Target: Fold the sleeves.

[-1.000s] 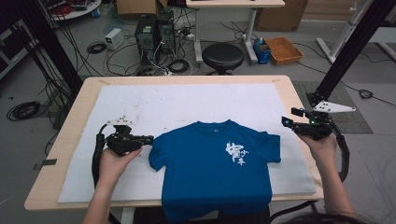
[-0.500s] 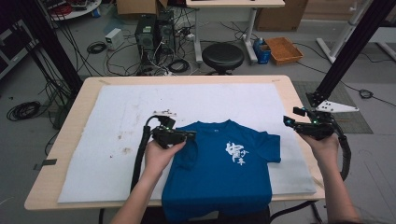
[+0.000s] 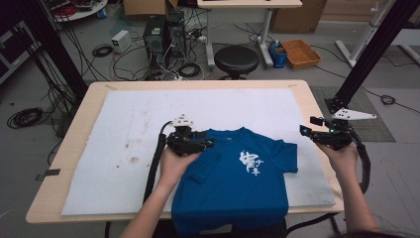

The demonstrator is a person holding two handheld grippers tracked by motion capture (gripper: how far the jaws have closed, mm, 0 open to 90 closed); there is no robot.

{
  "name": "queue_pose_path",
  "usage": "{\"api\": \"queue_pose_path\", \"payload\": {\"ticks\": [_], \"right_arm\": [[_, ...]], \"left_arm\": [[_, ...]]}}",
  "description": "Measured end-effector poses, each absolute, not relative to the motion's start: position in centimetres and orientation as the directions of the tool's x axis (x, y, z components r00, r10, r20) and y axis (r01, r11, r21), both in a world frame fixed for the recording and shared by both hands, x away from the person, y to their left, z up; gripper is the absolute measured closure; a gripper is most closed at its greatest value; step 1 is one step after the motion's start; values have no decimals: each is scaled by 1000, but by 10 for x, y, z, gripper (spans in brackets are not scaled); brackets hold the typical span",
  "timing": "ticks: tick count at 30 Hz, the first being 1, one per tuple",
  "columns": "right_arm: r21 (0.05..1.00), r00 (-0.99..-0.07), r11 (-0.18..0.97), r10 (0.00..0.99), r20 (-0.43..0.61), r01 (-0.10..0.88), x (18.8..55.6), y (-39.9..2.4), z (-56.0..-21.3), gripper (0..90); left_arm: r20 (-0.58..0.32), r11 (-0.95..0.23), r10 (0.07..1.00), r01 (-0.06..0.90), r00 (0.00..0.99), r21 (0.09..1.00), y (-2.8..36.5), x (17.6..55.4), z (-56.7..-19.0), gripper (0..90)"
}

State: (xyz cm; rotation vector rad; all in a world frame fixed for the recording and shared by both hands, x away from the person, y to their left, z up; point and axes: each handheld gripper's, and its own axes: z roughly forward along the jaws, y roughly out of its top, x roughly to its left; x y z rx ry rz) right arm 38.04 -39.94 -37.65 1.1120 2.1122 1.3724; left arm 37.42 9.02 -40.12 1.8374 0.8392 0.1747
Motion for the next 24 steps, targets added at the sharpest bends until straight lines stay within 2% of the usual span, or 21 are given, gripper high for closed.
{"api": "queue_pose_path", "payload": {"ticks": [3, 4, 6, 8, 15, 24], "right_arm": [[872, -602, 207, 790, 119, 444, 382, -401, -381, 379], [872, -602, 207, 790, 119, 444, 382, -401, -381, 379], [860, -601, 214, 789, 127, 463, 382, -402, -385, 433], [825, -586, 235, 799, 138, 514, 384, -402, -394, 490], [768, -542, 232, 822, 173, 597, 388, -404, -416, 549], [722, -518, 224, 828, 213, 655, 395, -399, -433, 602]], "left_arm": [[-164, -218, 662, 396, 732, 892, 112, 368, -396, 479], [-141, -223, 675, 382, 724, 897, 120, 367, -394, 479], [-113, -219, 699, 362, 706, 906, 138, 363, -392, 478], [-103, -199, 724, 350, 682, 915, 156, 360, -391, 469], [-113, -150, 779, 358, 616, 922, 208, 353, -395, 469], [-132, -134, 795, 384, 592, 913, 228, 354, -404, 468]]}}
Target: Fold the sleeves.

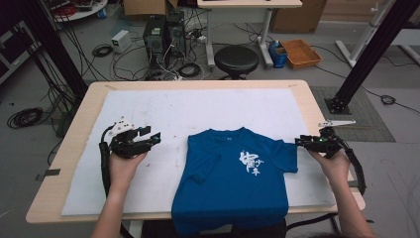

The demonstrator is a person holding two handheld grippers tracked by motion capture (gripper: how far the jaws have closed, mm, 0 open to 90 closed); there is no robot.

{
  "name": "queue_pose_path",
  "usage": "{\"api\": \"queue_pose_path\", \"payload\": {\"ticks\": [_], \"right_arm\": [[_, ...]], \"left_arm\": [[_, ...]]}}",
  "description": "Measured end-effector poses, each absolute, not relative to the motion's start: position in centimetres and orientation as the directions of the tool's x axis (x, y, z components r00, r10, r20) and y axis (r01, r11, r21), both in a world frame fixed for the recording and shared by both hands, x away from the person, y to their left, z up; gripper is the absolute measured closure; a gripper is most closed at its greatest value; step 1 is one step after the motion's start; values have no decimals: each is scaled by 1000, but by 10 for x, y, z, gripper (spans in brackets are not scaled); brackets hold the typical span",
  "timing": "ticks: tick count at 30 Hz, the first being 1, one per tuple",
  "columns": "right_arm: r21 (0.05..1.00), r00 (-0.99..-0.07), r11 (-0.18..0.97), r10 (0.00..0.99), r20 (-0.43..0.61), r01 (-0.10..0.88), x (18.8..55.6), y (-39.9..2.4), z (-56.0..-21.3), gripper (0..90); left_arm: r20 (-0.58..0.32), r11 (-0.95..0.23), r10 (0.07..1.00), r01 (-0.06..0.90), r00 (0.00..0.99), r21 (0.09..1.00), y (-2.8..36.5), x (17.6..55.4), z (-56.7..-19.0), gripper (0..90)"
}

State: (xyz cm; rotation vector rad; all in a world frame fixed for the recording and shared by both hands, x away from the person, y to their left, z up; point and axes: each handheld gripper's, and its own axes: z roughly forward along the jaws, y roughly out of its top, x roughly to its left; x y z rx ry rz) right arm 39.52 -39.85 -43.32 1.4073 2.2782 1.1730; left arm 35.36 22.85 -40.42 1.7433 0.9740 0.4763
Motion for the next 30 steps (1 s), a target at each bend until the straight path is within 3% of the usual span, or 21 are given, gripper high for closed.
{"api": "queue_pose_path", "payload": {"ticks": [3, 8, 18, 30], "right_arm": [[703, -514, 237, 832, 210, 670, 397, -397, -438, 638], [692, -558, 302, 811, 176, 656, 396, -394, -442, 877], [759, -595, 249, 774, 218, 601, 378, -395, -407, 887], [774, -646, 329, 751, 132, 541, 345, -329, -354, 886]], "left_arm": [[-132, -136, 795, 386, 592, 912, 229, 354, -405, 468], [-131, -143, 792, 390, 596, 910, 227, 354, -405, 469], [-141, -141, 790, 401, 596, 905, 228, 357, -407, 469], [-146, -163, 774, 418, 616, 894, 222, 363, -408, 468]]}}
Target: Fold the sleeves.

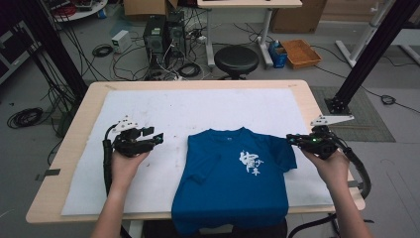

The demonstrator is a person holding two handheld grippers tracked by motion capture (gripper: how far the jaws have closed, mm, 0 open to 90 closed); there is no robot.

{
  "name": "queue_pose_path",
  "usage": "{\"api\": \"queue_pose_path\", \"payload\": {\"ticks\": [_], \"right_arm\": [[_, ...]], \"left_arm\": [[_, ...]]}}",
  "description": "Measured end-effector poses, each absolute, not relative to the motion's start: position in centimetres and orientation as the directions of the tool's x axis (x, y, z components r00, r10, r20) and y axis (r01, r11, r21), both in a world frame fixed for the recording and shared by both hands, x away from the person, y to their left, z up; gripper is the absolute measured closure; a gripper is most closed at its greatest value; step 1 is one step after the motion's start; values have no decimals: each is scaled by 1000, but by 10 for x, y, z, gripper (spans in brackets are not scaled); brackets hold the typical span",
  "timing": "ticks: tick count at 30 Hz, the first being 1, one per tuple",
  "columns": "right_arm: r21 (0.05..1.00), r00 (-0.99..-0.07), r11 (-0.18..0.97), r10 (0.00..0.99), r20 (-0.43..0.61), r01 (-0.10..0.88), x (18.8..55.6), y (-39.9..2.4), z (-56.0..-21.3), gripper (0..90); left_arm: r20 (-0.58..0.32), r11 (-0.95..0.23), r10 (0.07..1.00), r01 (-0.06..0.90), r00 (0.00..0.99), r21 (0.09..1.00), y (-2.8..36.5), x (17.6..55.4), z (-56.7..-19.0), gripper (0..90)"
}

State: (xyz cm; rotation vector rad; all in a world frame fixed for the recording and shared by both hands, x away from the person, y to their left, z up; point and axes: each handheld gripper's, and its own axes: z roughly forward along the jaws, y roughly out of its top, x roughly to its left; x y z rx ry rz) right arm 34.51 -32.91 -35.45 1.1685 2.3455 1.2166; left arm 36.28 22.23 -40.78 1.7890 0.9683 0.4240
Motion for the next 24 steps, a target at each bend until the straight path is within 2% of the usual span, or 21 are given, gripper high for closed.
{"api": "queue_pose_path", "payload": {"ticks": [7, 13, 15, 19, 24], "right_arm": [[754, -678, 452, 735, -11, 478, 337, -268, -346, 886], [708, -698, 556, 705, -125, 435, 338, -230, -365, 881], [701, -711, 572, 691, -132, 426, 340, -223, -375, 846], [718, -745, 590, 650, -151, 369, 340, -217, -383, 761], [797, -689, 475, 717, -105, 373, 334, -255, -364, 705]], "left_arm": [[-156, -169, 768, 431, 622, 886, 220, 364, -409, 469], [-156, -190, 759, 444, 632, 876, 214, 366, -413, 469], [-151, -199, 758, 446, 635, 873, 211, 366, -414, 469], [-146, -214, 753, 448, 642, 868, 208, 366, -415, 469], [-146, -213, 751, 445, 644, 870, 208, 365, -414, 468]]}}
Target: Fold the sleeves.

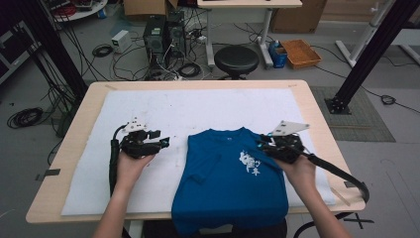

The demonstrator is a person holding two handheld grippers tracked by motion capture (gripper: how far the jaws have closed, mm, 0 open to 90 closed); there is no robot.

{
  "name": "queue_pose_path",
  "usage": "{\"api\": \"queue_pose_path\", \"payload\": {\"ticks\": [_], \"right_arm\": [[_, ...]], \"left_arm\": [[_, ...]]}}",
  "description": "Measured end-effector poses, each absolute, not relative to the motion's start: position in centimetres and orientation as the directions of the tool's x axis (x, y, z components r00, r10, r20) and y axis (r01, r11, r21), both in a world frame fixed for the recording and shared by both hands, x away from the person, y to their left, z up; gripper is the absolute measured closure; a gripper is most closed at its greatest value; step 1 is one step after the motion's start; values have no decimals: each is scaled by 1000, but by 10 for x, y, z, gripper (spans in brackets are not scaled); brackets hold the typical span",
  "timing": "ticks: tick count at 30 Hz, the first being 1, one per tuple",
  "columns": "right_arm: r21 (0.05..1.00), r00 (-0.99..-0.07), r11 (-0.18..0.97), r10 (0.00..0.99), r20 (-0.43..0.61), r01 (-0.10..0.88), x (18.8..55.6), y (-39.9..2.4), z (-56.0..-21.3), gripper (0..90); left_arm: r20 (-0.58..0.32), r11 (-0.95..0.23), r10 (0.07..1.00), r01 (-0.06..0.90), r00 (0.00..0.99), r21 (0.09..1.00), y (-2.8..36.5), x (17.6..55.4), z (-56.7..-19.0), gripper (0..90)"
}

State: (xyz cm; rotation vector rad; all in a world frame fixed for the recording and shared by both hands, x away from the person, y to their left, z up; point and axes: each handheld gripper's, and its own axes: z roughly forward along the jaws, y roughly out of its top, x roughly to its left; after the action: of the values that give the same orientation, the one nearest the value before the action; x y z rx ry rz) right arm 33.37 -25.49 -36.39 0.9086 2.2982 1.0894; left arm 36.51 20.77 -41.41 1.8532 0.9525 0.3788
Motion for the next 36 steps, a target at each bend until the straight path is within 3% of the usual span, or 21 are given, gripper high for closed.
{"api": "queue_pose_path", "payload": {"ticks": [2, 3, 7, 11, 13, 14, 18, 21, 25, 27, 29, 31, 36], "right_arm": [[801, -671, 449, 737, -83, 395, 333, -266, -363, 688], [796, -622, 384, 783, -11, 469, 330, -295, -371, 663], [772, -568, 298, 817, 99, 562, 325, -322, -394, 650], [736, -526, 266, 839, 141, 623, 322, -327, -417, 624], [727, -513, 209, 828, 224, 654, 325, -326, -427, 626], [719, -510, 210, 830, 228, 663, 328, -324, -431, 670], [717, -531, 301, 839, 114, 629, 326, -310, -431, 865], [752, -591, 376, 807, 21, 541, 315, -297, -423, 872], [772, -716, 519, 687, -122, 367, 294, -268, -413, 870], [750, -774, 589, 610, -170, 300, 286, -253, -414, 847], [702, -822, 661, 536, -195, 264, 281, -240, -419, 749], [683, -842, 698, 488, -230, 218, 278, -236, -422, 707], [718, -795, 647, 563, -224, 256, 282, -251, -411, 647]], "left_arm": [[-147, -212, 751, 446, 644, 870, 208, 365, -414, 468], [-148, -211, 751, 447, 643, 869, 208, 365, -414, 468], [-145, -215, 751, 446, 644, 869, 207, 365, -414, 468], [-147, -215, 751, 449, 644, 867, 204, 365, -415, 468], [-144, -220, 749, 448, 647, 867, 203, 365, -415, 469], [-142, -224, 747, 447, 650, 866, 203, 365, -415, 469], [-144, -220, 748, 448, 648, 867, 204, 364, -415, 469], [-146, -217, 751, 451, 643, 866, 206, 365, -415, 468], [-147, -219, 751, 453, 643, 864, 205, 365, -416, 462], [-142, -226, 749, 451, 647, 863, 204, 365, -415, 462], [-142, -228, 746, 449, 651, 864, 203, 364, -415, 462], [-140, -230, 747, 450, 650, 863, 203, 364, -416, 461], [-142, -225, 745, 446, 652, 866, 202, 364, -415, 457]]}}
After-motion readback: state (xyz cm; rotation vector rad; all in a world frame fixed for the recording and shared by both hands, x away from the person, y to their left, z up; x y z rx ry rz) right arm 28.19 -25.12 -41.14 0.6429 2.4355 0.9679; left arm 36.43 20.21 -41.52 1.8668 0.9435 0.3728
